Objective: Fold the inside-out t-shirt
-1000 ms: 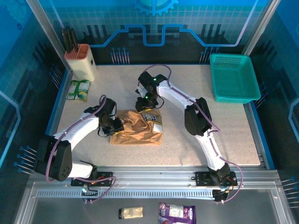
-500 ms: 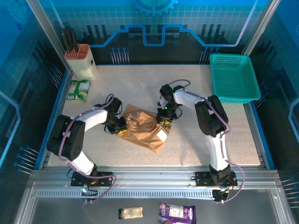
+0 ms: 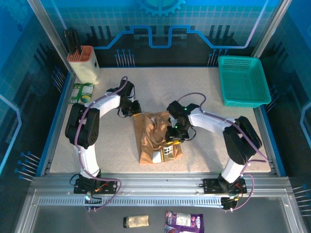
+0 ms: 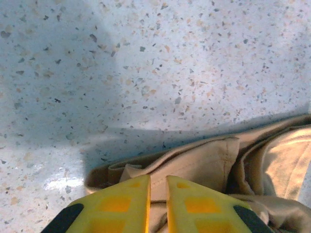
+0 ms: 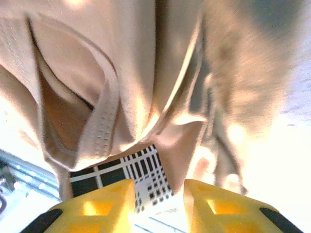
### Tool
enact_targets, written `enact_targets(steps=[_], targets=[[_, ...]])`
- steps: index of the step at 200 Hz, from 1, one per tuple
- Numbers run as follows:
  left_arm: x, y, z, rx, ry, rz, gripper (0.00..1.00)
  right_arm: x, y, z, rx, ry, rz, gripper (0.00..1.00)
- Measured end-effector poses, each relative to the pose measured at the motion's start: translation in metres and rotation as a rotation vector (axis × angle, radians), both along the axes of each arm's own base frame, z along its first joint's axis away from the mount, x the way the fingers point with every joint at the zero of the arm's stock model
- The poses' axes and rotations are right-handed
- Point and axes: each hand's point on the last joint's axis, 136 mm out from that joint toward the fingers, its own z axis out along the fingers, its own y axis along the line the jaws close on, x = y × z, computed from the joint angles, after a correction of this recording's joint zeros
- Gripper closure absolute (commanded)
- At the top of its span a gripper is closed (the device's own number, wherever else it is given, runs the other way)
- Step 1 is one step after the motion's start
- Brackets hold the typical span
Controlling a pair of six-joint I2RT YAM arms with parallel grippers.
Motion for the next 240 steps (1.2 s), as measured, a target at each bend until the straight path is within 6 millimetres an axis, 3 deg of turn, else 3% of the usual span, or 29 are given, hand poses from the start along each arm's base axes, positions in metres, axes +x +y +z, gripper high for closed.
enact_targets(steps=[25, 46, 66, 103, 130, 155, 203, 227, 240], targets=[[-0.013, 0.000, 0.013, -0.016, 0.002, -0.015, 0.78, 0.032, -0.001, 0.032, -0.002, -0.117, -0.016, 0.62], [-0.030, -0.007, 0.023, -0.075, 0.011, -0.035, 0.75, 0.044, 0.008, 0.044, 0.029, -0.155, 0.007, 0.60], [-0.049, -0.014, 0.026, -0.117, 0.038, -0.048, 0.73, 0.051, 0.013, 0.038, 0.023, -0.147, 0.022, 0.60], [-0.067, -0.035, 0.034, -0.127, 0.047, -0.086, 0.65, 0.056, 0.009, 0.008, -0.016, -0.081, 0.027, 0.64], [-0.076, -0.051, 0.037, -0.088, 0.052, -0.115, 0.62, 0.059, 0.014, 0.004, 0.023, -0.068, 0.025, 0.70], [-0.077, -0.065, 0.039, -0.056, 0.044, -0.134, 0.62, 0.061, 0.021, 0.006, 0.058, -0.072, 0.024, 0.81], [-0.075, -0.074, 0.020, 0.054, 0.073, -0.137, 0.61, 0.059, 0.020, 0.003, 0.057, -0.065, 0.024, 1.00], [-0.073, -0.072, 0.016, 0.112, 0.076, -0.136, 0.62, 0.059, 0.020, 0.003, 0.057, -0.065, 0.024, 1.00], [-0.072, -0.071, 0.016, 0.140, 0.073, -0.137, 0.72, 0.059, 0.020, 0.003, 0.057, -0.065, 0.024, 1.00]])
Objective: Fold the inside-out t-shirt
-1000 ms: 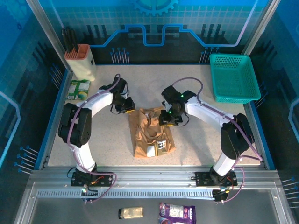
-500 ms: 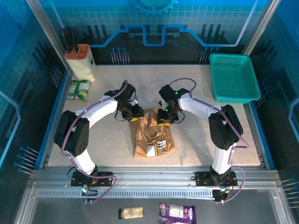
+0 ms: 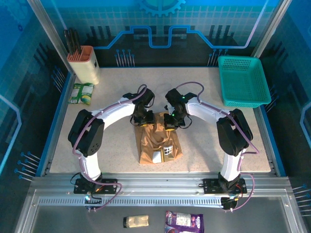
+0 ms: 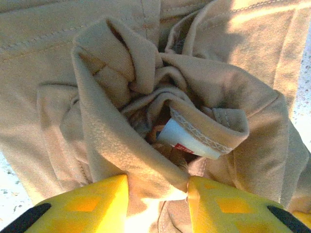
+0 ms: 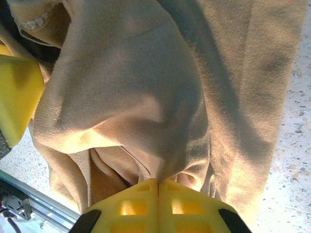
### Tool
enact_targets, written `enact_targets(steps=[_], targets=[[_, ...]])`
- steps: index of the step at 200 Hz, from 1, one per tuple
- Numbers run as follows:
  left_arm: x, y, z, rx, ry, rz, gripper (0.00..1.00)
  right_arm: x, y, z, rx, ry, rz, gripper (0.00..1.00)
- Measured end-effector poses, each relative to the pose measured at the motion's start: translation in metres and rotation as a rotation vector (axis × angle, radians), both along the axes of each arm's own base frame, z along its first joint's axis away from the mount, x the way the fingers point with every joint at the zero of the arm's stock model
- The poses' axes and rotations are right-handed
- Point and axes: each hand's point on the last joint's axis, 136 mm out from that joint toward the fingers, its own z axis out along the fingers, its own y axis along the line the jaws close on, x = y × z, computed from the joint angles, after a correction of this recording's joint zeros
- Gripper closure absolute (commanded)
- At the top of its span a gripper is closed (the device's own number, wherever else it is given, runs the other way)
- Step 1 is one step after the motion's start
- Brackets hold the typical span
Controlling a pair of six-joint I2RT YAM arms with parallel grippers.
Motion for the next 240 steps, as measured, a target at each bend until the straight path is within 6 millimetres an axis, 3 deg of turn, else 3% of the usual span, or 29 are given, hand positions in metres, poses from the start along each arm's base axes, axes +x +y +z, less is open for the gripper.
enact_targets(steps=[17, 44, 98, 164, 208, 240], targets=[[0.001, 0.003, -0.002, 0.033, -0.008, 0.006, 0.86, 0.000, 0.000, 0.000, 0.000, 0.000, 0.000, 1.00], [0.002, 0.014, -0.002, 0.087, -0.024, 0.013, 1.00, 0.000, 0.000, 0.003, 0.004, -0.006, -0.004, 1.00], [-0.009, 0.051, 0.007, 0.113, -0.064, 0.073, 1.00, 0.018, -0.011, 0.029, 0.054, -0.065, -0.060, 1.00], [0.008, 0.104, 0.001, 0.077, -0.078, 0.219, 1.00, 0.063, -0.029, 0.038, 0.100, -0.112, -0.168, 1.00], [0.025, 0.116, 0.001, 0.025, -0.102, 0.248, 1.00, 0.095, -0.038, 0.022, 0.100, -0.108, -0.222, 1.00], [0.038, 0.106, -0.012, -0.033, -0.082, 0.232, 0.94, 0.113, -0.043, -0.003, 0.058, -0.099, -0.252, 0.99]])
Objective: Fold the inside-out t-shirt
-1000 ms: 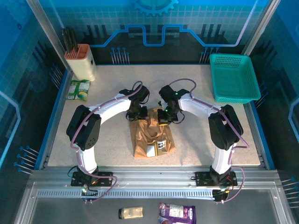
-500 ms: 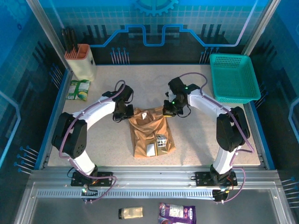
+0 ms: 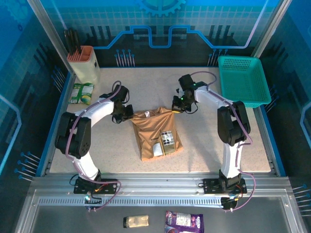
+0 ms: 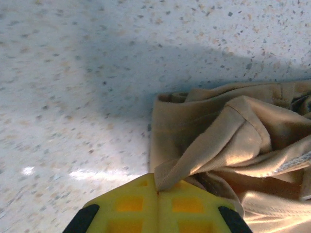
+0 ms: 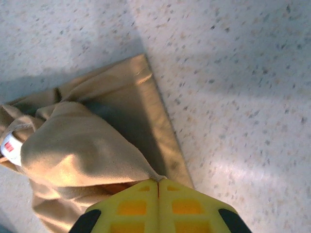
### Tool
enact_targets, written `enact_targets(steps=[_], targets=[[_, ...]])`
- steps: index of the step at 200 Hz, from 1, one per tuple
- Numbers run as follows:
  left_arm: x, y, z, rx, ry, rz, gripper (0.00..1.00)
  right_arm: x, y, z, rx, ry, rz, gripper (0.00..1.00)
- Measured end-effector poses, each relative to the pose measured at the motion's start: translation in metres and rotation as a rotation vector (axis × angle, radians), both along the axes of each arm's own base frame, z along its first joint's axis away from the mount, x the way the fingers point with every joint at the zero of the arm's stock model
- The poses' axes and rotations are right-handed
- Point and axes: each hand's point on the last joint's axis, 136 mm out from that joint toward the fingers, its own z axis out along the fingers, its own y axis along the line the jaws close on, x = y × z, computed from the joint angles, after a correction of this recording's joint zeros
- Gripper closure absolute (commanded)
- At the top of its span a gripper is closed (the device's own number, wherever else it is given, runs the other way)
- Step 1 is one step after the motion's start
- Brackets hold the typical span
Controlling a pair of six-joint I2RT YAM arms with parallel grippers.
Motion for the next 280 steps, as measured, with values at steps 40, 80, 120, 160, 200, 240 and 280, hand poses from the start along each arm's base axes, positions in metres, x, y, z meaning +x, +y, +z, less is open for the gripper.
enact_targets(steps=[40, 80, 120, 160, 200, 240, 280], targets=[[0.024, -0.005, 0.001, -0.018, -0.033, 0.010, 0.77, 0.009, 0.001, -0.011, -0.004, -0.015, -0.007, 0.61], [0.054, -0.007, 0.035, -0.025, -0.133, 0.020, 0.68, -0.011, -0.008, 0.015, -0.012, -0.060, 0.002, 0.58], [0.028, -0.010, 0.039, -0.054, -0.114, 0.006, 0.75, -0.058, 0.005, 0.049, 0.003, -0.095, 0.098, 0.62], [-0.037, -0.032, 0.008, -0.108, 0.032, -0.042, 0.81, -0.112, 0.009, 0.020, -0.087, 0.020, 0.205, 0.71], [-0.078, -0.059, 0.001, -0.131, 0.101, -0.100, 0.73, -0.140, -0.008, -0.019, -0.150, 0.150, 0.228, 0.68], [-0.088, -0.055, -0.012, -0.115, 0.126, -0.070, 0.71, -0.141, -0.004, -0.033, -0.140, 0.180, 0.242, 0.63], [-0.081, -0.056, -0.019, -0.115, 0.122, -0.048, 0.85, -0.139, -0.003, -0.046, -0.148, 0.194, 0.246, 0.82]])
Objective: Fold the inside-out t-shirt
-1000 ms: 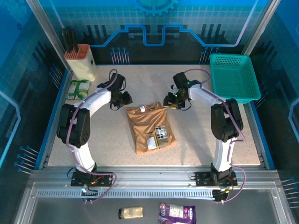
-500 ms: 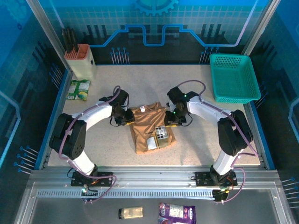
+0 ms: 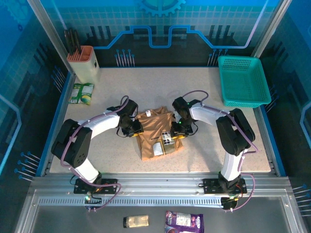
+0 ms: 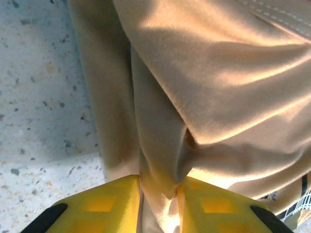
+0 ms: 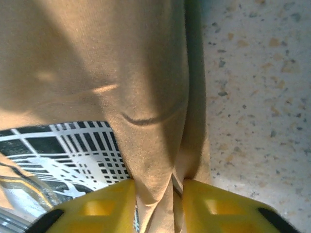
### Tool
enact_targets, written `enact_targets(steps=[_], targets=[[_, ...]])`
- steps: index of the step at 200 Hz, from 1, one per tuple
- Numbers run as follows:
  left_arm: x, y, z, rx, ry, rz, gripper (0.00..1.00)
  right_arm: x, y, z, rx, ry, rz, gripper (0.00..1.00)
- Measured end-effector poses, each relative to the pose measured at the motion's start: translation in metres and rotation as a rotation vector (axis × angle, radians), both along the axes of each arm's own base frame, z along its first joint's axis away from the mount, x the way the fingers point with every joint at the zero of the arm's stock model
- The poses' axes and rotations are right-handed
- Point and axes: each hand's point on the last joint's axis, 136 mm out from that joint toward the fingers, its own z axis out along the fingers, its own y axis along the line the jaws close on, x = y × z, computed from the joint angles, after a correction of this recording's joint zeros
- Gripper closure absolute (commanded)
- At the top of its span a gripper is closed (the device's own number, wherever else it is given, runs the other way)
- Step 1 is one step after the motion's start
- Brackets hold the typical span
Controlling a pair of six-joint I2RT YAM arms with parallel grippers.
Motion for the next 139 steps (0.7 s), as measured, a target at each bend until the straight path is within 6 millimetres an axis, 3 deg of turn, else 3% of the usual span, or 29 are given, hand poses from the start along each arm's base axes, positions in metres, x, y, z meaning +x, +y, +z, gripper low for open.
enact_targets(steps=[17, 23, 68, 86, 114, 139], targets=[[0.002, 0.001, -0.003, 0.009, -0.006, 0.004, 1.00, 0.000, -0.002, -0.005, -0.017, 0.008, -0.008, 0.97], [0.003, 0.002, -0.002, 0.012, -0.011, 0.010, 1.00, 0.000, -0.004, -0.005, -0.024, 0.006, -0.003, 1.00], [-0.001, 0.011, 0.010, 0.034, -0.054, 0.019, 1.00, -0.009, -0.012, -0.007, -0.051, 0.019, -0.027, 1.00], [-0.010, 0.015, 0.005, 0.043, -0.035, 0.016, 1.00, -0.017, -0.012, -0.004, -0.043, 0.032, -0.031, 1.00], [-0.024, 0.022, -0.015, 0.081, 0.044, 0.008, 0.83, -0.023, -0.006, 0.001, -0.024, 0.047, -0.025, 0.81], [-0.023, 0.027, -0.011, 0.108, 0.044, -0.002, 0.70, -0.012, -0.007, 0.018, -0.022, 0.019, -0.017, 0.71]])
